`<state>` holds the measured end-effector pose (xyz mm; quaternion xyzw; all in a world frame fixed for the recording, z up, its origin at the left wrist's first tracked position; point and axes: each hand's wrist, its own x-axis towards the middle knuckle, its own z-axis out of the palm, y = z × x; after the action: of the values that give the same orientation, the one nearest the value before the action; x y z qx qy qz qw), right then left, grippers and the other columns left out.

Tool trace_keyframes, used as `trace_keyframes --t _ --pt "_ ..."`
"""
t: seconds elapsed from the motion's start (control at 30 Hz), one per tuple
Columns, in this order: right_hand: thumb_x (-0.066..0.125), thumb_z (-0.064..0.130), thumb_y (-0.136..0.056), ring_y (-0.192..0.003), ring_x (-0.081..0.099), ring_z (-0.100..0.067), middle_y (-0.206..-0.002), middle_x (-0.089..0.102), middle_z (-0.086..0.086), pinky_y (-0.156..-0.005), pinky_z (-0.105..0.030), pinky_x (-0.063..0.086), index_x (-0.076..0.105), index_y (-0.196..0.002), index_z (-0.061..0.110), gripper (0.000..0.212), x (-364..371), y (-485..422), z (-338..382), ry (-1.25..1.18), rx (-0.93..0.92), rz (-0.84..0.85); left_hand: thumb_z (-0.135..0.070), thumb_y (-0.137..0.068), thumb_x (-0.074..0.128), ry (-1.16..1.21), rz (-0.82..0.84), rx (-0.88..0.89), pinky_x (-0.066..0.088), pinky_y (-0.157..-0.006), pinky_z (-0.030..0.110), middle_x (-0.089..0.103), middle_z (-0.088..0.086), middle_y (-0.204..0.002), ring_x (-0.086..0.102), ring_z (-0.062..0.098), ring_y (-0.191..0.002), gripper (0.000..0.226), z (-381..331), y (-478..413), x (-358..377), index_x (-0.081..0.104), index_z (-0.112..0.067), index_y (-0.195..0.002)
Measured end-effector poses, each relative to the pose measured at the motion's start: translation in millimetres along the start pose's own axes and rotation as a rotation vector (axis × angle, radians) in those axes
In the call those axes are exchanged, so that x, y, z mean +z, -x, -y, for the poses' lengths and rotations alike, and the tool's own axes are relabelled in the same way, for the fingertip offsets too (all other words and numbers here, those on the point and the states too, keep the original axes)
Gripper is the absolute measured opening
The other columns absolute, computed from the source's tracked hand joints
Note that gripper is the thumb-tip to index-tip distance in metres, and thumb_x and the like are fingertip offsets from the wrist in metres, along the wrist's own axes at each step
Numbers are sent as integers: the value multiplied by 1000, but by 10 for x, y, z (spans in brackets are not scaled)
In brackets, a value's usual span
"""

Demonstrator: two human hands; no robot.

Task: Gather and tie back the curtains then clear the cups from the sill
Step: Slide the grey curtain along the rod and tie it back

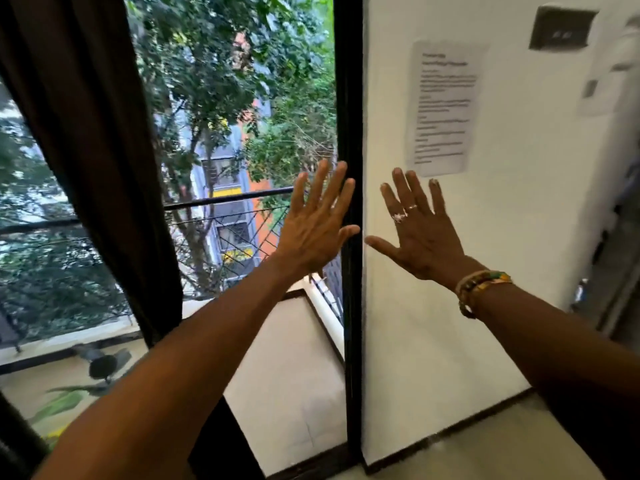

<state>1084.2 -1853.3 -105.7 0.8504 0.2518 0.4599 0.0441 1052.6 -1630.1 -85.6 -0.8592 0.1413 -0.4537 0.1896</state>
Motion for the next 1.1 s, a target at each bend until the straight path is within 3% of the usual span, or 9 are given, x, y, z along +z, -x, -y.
trace_keyframes --t 0.3,0.43,0.53,0.8,1.1 --pt "24 73 -96 -153 -2 -33 -165 1 -18 -121 -57 8 11 -157 4 94 -328 226 -451 9 85 -18 -61 -99 32 24 -54 64 9 -120 59 2 16 -165 0 39 -151 81 -477 -442 -304 9 -9 -156" --pt "20 71 -96 -153 -2 -34 -165 1 -20 -121 -57 7 9 -157 2 92 -421 291 -763 -3 231 -72 -64 -98 20 103 -108 80 6 -119 61 -2 16 -164 -5 40 -150 82 -789 -793 -316 8 -9 -157" --pt "22 68 -97 -153 -6 -33 -165 -2 -19 -122 -56 4 7 -157 2 90 -401 302 -1027 10 318 -83 -66 -97 18 200 -141 27 3 -119 60 -5 15 -165 -7 39 -150 83 -1026 -1091 -201 5 -10 -158" --pt "25 73 -92 -152 -14 -31 -165 -10 -16 -122 -55 -4 2 -158 6 97 -192 274 -1735 86 575 -94 -66 -95 19 337 -261 90 0 -120 58 -10 15 -164 -10 37 -150 85 -1562 -1908 154 0 -11 -157" --pt "24 76 -91 -151 -17 -29 -165 -14 -13 -122 -55 -5 -2 -158 8 98 -14 337 -2654 215 673 -17 -62 -98 18 500 -308 134 0 -121 57 -10 14 -164 -11 36 -151 80 -2297 -2831 527 -1 -12 -158"
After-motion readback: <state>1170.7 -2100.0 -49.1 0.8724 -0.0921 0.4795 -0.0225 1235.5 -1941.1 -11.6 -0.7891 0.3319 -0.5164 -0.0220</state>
